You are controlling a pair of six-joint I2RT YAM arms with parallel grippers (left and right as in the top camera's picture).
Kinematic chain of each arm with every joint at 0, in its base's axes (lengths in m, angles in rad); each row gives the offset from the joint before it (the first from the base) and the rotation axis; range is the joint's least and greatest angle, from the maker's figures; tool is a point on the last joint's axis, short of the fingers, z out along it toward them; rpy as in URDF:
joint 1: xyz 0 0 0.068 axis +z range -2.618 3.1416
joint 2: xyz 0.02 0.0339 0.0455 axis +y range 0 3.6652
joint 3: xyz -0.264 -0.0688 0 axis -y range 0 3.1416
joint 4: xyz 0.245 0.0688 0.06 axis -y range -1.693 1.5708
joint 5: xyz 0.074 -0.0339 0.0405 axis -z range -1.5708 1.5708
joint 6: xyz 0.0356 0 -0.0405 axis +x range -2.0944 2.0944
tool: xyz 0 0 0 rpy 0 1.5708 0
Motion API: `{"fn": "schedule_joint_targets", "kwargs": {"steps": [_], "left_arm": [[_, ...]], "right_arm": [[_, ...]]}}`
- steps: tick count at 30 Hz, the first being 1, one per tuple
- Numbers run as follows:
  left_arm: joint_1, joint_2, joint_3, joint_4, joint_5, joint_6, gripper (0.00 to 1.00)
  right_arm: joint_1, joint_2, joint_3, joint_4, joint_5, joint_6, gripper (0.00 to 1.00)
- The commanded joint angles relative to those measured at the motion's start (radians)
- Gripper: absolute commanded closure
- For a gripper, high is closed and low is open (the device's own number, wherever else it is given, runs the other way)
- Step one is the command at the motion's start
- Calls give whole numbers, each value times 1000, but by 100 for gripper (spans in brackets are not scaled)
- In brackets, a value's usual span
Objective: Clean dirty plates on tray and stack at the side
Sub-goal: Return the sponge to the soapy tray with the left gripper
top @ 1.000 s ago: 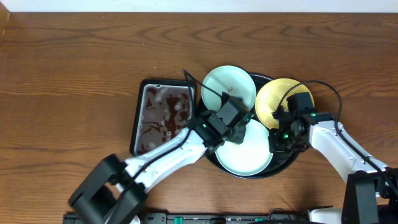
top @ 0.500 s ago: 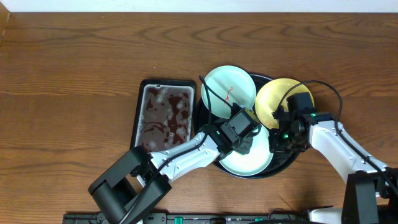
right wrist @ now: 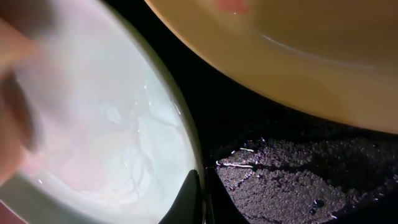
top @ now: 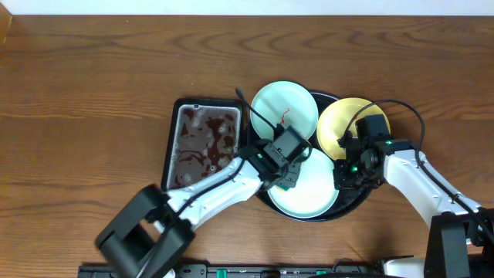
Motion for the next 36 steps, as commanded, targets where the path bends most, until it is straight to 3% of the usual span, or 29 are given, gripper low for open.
{"fn": "schedule_joint_targets", "kwargs": {"steps": [1, 4, 6, 9, 17, 26, 28, 32, 34, 36], "left_arm": [[16, -129, 0, -4, 8, 39, 93], [57, -211, 0, -56, -28, 39, 93], [101, -248, 0, -101, -48, 39, 93], [190, -280, 0, -164, -51, 39, 93], [417, -230, -14, -234, -51, 109, 93], [482, -46, -31, -231, -64, 117, 92], [484, -27, -31, -231, -80, 118, 87], [485, -23, -31, -227, -89, 118, 47], [485, -22, -31, -226, -89, 118, 37], [485, -22, -31, -226, -89, 118, 35]], "right_arm": [[6, 3, 16, -4, 5, 0, 99], [6, 3, 16, 1, 7, 0, 96], [6, 3, 16, 8, 7, 0, 86], [6, 3, 16, 23, 6, 0, 78], [6, 3, 15, 39, 6, 1, 79], [6, 3, 15, 37, 6, 1, 81], [6, 3, 15, 37, 6, 1, 81], [6, 3, 15, 37, 6, 1, 81], [6, 3, 15, 37, 6, 1, 81], [6, 3, 15, 37, 6, 1, 81]]}}
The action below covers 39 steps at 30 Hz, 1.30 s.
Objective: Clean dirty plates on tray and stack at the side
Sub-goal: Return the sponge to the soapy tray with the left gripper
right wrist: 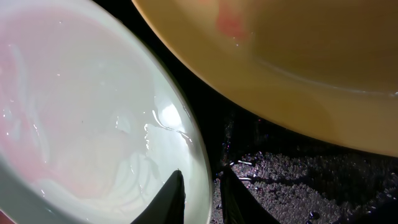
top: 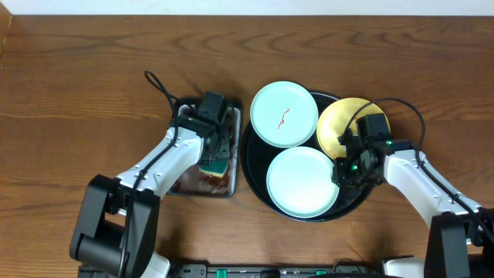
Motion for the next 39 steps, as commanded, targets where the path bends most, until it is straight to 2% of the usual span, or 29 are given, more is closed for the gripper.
{"fn": "schedule_joint_targets", "kwargs": {"steps": [1, 15, 16, 17, 18, 20, 26, 28, 29, 30, 31, 33, 39], "left_arm": [[6, -4, -4, 2, -21, 8, 35], [6, 87, -17, 110, -21, 8, 35], [6, 93, -17, 111, -21, 8, 38], [6, 94, -17, 111, -21, 8, 45], [6, 95, -17, 111, -21, 8, 64], [6, 95, -16, 113, -21, 8, 91], [10, 77, 10, 116, -21, 57, 93], [15, 53, 22, 114, -21, 67, 92], [18, 42, 26, 113, -20, 67, 87], [22, 28, 26, 111, -20, 66, 64], [25, 17, 26, 104, -20, 66, 50], [26, 9, 26, 77, -20, 66, 37], [24, 19, 24, -19, -9, 47, 35]], "right_arm": [[6, 3, 15, 2, 2, 0, 81], [6, 3, 15, -1, 2, 0, 82], [6, 3, 15, -1, 2, 0, 82], [6, 3, 15, -1, 2, 0, 82], [6, 3, 15, -1, 2, 0, 82], [6, 3, 15, -1, 2, 0, 82], [6, 3, 15, -2, 2, 0, 83], [6, 3, 15, -2, 2, 0, 83], [6, 3, 15, -2, 2, 0, 83], [6, 3, 15, -2, 2, 0, 83], [6, 3, 15, -2, 2, 0, 83], [6, 3, 15, -2, 2, 0, 83], [6, 3, 15, -2, 2, 0, 83]]}}
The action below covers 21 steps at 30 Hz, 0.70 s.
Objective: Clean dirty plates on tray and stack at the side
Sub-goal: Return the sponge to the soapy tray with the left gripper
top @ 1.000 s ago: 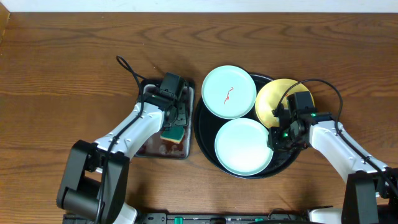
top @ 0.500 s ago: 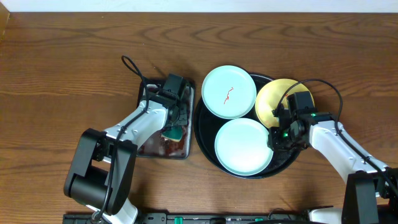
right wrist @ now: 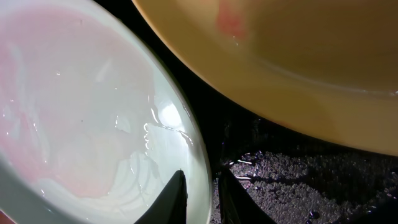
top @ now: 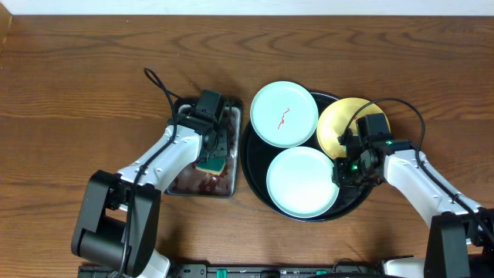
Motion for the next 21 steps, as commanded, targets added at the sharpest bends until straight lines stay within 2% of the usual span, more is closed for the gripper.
{"fn": "schedule_joint_targets", "kwargs": {"steps": [1, 5, 13, 14, 16, 17, 21], "left_arm": [[3, -3, 19, -39, 18, -5, 35], [1, -3, -6, -50, 79, -5, 35], [1, -3, -68, -45, 79, -5, 36], [1, -3, -72, -45, 79, -5, 44], [1, -3, -75, -45, 78, -4, 81], [1, -3, -74, -45, 78, -4, 92], [2, -4, -66, -32, 74, 4, 92]], "right_arm": [[6, 3, 15, 0, 2, 0, 83], [6, 3, 15, 0, 2, 0, 83], [6, 3, 15, 0, 2, 0, 83], [6, 3, 15, 0, 2, 0, 83], [6, 3, 15, 0, 2, 0, 83], [6, 3, 15, 0, 2, 0, 83], [6, 3, 15, -1, 2, 0, 83]]}}
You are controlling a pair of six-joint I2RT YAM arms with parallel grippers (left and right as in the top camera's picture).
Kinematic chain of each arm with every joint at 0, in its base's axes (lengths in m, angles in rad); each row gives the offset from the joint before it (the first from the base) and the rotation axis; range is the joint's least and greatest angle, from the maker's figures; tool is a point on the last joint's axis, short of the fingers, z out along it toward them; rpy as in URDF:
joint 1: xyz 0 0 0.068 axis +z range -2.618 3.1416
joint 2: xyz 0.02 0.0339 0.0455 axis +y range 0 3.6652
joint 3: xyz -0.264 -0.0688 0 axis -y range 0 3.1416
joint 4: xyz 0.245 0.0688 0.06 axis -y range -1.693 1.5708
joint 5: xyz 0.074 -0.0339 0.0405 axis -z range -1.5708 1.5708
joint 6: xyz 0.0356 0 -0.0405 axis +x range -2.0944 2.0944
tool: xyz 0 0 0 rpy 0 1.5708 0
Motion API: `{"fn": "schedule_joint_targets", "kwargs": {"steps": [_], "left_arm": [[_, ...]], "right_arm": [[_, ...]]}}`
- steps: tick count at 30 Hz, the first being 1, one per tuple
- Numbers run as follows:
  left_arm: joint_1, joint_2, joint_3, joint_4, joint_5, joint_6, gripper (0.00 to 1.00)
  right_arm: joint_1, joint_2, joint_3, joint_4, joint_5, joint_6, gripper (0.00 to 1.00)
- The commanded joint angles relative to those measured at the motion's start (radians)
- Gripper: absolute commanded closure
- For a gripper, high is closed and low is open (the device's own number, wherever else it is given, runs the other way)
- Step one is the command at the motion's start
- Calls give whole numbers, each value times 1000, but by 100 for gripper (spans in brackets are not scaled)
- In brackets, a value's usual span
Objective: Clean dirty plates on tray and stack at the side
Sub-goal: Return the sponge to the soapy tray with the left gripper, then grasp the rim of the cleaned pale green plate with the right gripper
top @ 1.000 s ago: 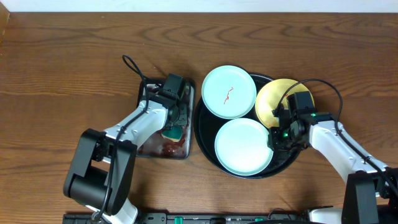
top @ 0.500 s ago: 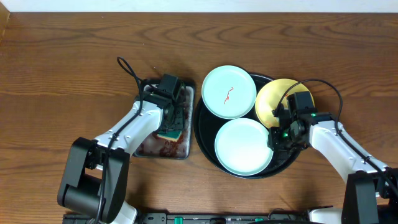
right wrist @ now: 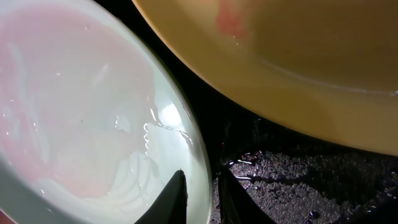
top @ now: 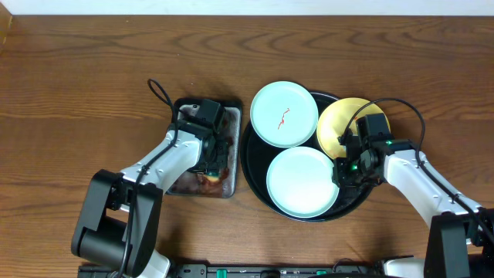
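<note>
A round black tray (top: 252, 158) holds three plates. The front pale green plate (top: 302, 181) looks wiped and wet (right wrist: 81, 106). A second pale green plate (top: 284, 114) at the back bears a red squiggle. The yellow plate (top: 343, 127) carries a red smear (right wrist: 231, 23). My right gripper (top: 342, 176) stands open astride the front plate's right rim (right wrist: 202, 196), one finger inside and one outside. My left gripper (top: 208, 164) reaches down into the black basin (top: 173, 131) of brown water. Only a yellowish bit of sponge (top: 209, 177) shows under it.
The basin sits directly left of the tray, almost touching it. Bare wooden table (top: 85, 93) lies to the left, behind and to the far right. A black cable (top: 158, 91) loops behind the left arm. The tray floor (right wrist: 311, 186) is wet and gritty.
My left gripper has sunk a little lower and nearer the front of the basin, so the sponge is mostly covered. The right gripper and all three plates are where they were.
First my left gripper pressed the sponge on the front plate while the right fingers pinched its rim. Later the left arm was over the basin with the sponge, and the right fingers stood wider apart. The sponge has stayed in the basin since.
</note>
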Motion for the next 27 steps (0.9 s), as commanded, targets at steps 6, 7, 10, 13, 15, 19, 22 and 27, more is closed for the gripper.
{"fn": "schedule_joint_targets", "kwargs": {"steps": [6, 7, 10, 13, 15, 19, 22, 27], "left_arm": [[2, -49, 44, -23, -20, 18, 57], [2, -66, 48, -26, -20, 18, 48], [2, -117, 50, -29, -20, 17, 34], [2, -156, 49, -50, -20, 17, 27], [2, -157, 47, -63, -18, 17, 26], [2, -154, 21, -66, -12, 1, 25], [2, -154, 11, -68, -12, 2, 25], [2, -154, 11, -67, -13, 2, 25]], "right_arm": [[6, 3, 15, 0, 2, 0, 83], [6, 3, 15, 0, 3, 0, 82], [6, 3, 15, 5, 3, 0, 78], [6, 3, 15, 11, 2, 0, 71], [6, 3, 15, 15, 2, 0, 69], [6, 3, 4, 23, -13, 0, 73], [6, 3, -10, 23, -24, 0, 87], [6, 3, -16, 22, -25, 0, 99]]}}
